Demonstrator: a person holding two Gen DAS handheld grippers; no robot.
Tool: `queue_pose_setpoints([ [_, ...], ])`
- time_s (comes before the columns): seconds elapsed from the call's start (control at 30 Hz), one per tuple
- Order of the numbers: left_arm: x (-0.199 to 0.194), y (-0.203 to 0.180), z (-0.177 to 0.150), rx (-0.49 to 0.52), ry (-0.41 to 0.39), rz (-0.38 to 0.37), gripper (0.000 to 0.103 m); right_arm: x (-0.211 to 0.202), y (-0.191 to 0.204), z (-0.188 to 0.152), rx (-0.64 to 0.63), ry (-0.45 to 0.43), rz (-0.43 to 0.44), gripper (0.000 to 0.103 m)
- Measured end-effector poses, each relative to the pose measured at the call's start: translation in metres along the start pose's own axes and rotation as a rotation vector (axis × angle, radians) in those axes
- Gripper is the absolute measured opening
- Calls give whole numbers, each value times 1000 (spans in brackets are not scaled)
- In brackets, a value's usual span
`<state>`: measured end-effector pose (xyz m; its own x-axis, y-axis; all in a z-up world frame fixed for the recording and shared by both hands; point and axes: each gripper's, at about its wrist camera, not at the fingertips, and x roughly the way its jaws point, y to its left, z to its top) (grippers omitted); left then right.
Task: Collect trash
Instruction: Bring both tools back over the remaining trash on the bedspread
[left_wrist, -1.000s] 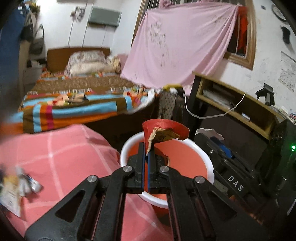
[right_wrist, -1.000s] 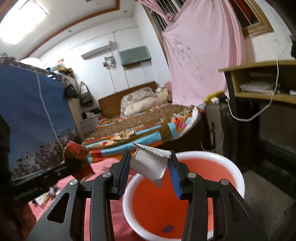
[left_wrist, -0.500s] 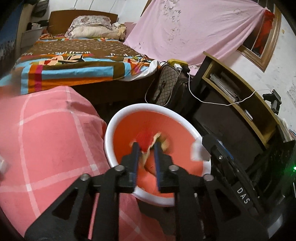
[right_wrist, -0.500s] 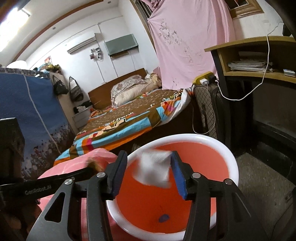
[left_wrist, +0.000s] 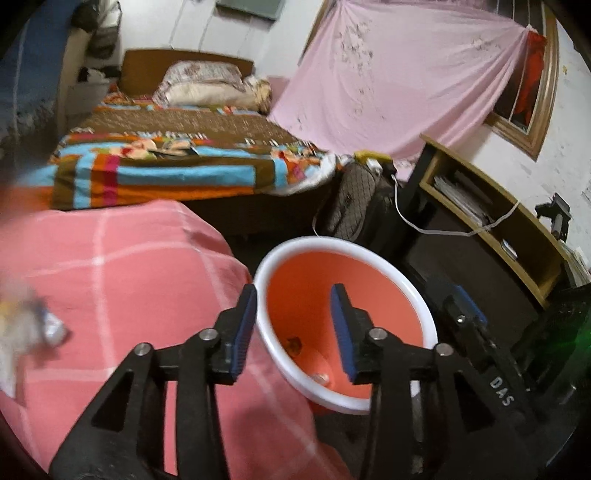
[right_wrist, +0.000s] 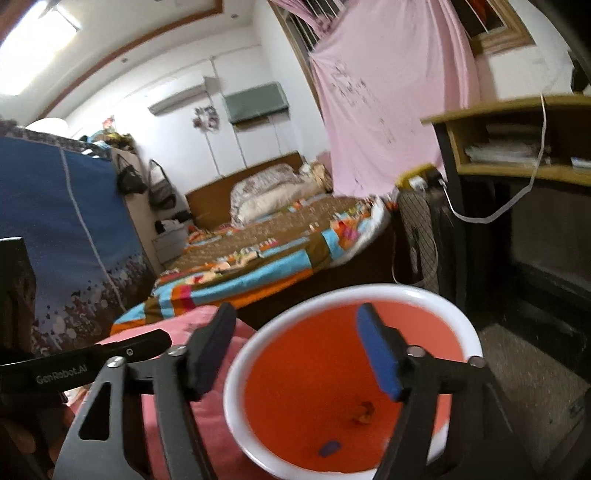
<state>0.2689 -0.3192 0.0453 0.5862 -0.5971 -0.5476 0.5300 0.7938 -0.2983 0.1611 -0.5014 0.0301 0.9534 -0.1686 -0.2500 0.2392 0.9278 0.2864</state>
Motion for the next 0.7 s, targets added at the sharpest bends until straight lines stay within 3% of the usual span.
queue_pose_setpoints([
  [0.23,-48,28,3,-37,-163,81,53,-17,37,7,-73,-99,78,84],
  [0.37,-77,46,-2,-40,-261,145,78,-24,56,9,-99,-142,127,94],
  [0.4,-85,51,-3,-40,-286,164,87,-26,61,9,-104,-152,139,100],
  [0.7,-143,88,-25,-37,-453,333,88,-37,114,4,-187,-227,236,103],
])
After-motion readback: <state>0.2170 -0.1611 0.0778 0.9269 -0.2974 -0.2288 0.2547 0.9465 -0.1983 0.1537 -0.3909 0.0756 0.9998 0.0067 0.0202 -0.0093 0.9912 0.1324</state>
